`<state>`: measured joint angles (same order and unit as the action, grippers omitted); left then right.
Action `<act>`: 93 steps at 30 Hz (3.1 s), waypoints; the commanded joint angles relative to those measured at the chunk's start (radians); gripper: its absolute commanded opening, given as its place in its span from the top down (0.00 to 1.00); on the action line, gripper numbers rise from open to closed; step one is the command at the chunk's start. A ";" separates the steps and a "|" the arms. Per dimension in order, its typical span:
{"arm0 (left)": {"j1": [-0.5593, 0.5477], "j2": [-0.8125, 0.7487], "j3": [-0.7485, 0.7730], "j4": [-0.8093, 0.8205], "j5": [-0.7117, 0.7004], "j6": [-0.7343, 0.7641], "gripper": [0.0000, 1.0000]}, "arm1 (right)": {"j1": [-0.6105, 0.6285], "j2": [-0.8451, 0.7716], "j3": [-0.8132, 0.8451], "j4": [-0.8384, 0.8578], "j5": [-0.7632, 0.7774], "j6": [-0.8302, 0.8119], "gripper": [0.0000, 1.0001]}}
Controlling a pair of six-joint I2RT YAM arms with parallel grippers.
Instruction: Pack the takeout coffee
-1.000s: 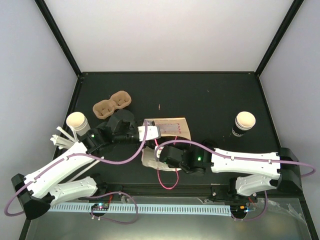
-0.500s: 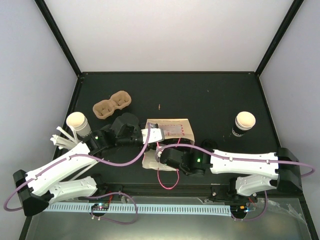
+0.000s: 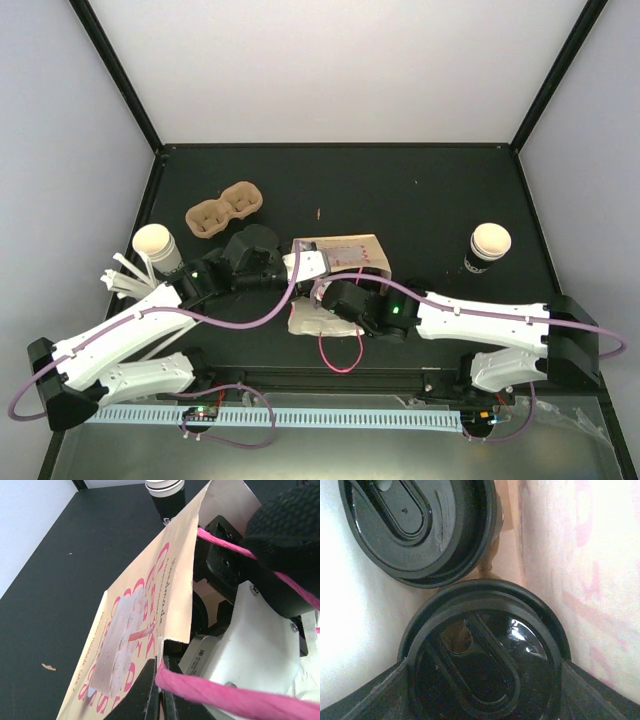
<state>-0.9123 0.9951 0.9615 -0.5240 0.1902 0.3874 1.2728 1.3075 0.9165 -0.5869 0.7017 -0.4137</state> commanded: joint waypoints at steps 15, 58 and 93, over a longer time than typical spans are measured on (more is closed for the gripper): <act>-0.010 0.068 0.097 0.049 -0.068 -0.201 0.98 | -0.066 0.023 -0.074 0.096 -0.058 0.075 0.34; 0.084 0.069 0.243 -0.018 0.013 -0.605 0.34 | -0.147 -0.033 -0.144 0.231 -0.166 0.192 0.37; 0.539 0.962 0.835 -0.153 0.336 -0.566 0.25 | -0.151 -0.061 -0.176 0.316 -0.064 0.201 0.38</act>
<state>-0.3805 1.8420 1.6749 -0.5999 0.4808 -0.2546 1.1305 1.2568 0.7578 -0.3233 0.6189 -0.2253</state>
